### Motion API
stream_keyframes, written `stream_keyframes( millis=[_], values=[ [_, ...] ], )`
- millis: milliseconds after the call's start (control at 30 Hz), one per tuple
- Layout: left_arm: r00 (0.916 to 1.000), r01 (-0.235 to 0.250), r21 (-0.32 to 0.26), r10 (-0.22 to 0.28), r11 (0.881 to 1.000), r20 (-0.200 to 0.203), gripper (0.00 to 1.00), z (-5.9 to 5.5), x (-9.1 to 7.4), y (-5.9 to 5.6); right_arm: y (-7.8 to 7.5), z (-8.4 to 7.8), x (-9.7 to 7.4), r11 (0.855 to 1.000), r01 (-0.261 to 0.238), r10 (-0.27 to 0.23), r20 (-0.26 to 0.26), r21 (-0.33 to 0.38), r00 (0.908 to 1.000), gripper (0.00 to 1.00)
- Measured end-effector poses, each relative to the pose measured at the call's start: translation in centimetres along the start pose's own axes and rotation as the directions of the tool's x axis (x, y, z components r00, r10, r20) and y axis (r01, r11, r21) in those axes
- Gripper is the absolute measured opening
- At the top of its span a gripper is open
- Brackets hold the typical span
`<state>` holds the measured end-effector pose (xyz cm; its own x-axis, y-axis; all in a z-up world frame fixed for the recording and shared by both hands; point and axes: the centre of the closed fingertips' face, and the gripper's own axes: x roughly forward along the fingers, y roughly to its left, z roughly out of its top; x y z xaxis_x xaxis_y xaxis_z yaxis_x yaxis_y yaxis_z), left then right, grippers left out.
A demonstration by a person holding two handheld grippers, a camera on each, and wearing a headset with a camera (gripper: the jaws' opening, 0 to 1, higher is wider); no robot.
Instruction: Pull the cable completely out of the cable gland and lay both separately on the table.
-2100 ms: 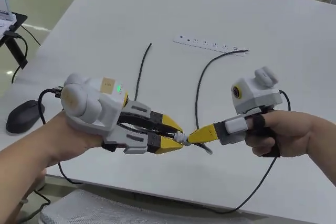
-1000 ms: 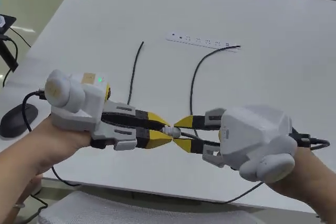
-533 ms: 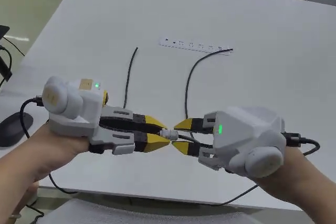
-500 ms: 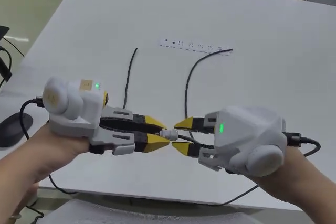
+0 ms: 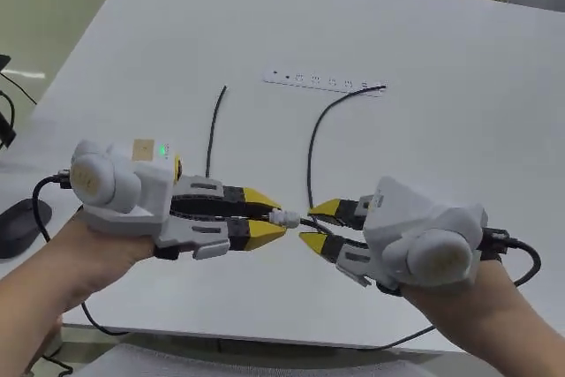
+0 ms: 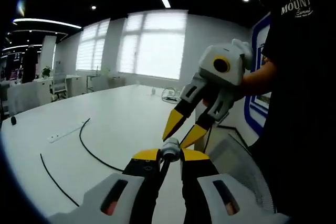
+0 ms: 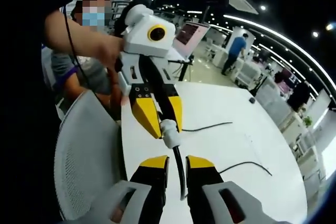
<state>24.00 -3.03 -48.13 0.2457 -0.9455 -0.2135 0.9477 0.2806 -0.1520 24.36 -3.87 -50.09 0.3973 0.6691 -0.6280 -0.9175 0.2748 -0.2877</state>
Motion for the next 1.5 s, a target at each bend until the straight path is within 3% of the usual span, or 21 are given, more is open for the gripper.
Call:
stream_keyframes(
  millis=[267, 533, 667, 1067, 1500],
  values=[
    [1.0, -0.005, 0.005, 0.005, 1.0, -0.008, 0.15, 0.0, 0.3, 0.3, -0.6, 0.2, 0.3, 0.999, 0.041, -0.041, -0.014, -0.027, 0.999, 0.01],
    [1.0, -0.01, 0.026, 0.01, 1.0, -0.001, 0.15, 0.3, 0.3, 0.4, -0.8, 0.3, 0.0, 0.997, 0.063, -0.063, 0.01, -0.039, 0.998, 0.0],
    [0.9999, -0.012, 0.028, 0.012, 1.0, -0.009, 0.15, 0.1, 0.4, 0.5, -0.9, 0.1, 0.2, 0.997, 0.068, -0.068, 0.01, 0.021, 0.9976, 0.0],
    [0.9996, -0.022, 0.02, 0.023, 1.0, -0.018, 0.15, -0.1, 0.2, 0.8, -1.7, -1.0, 0.2, 0.993, 0.086, -0.087, 0.011, 0.081, 0.9961, 0.0],
    [0.9994, -0.03, 0.009, 0.03, 1.0, -0.018, 0.15, -0.1, 0.5, 1.5, -3.5, -3.5, -0.1, 0.973, 0.121, -0.122, -0.011, 0.198, 0.9925, 0.0]
  ],
)
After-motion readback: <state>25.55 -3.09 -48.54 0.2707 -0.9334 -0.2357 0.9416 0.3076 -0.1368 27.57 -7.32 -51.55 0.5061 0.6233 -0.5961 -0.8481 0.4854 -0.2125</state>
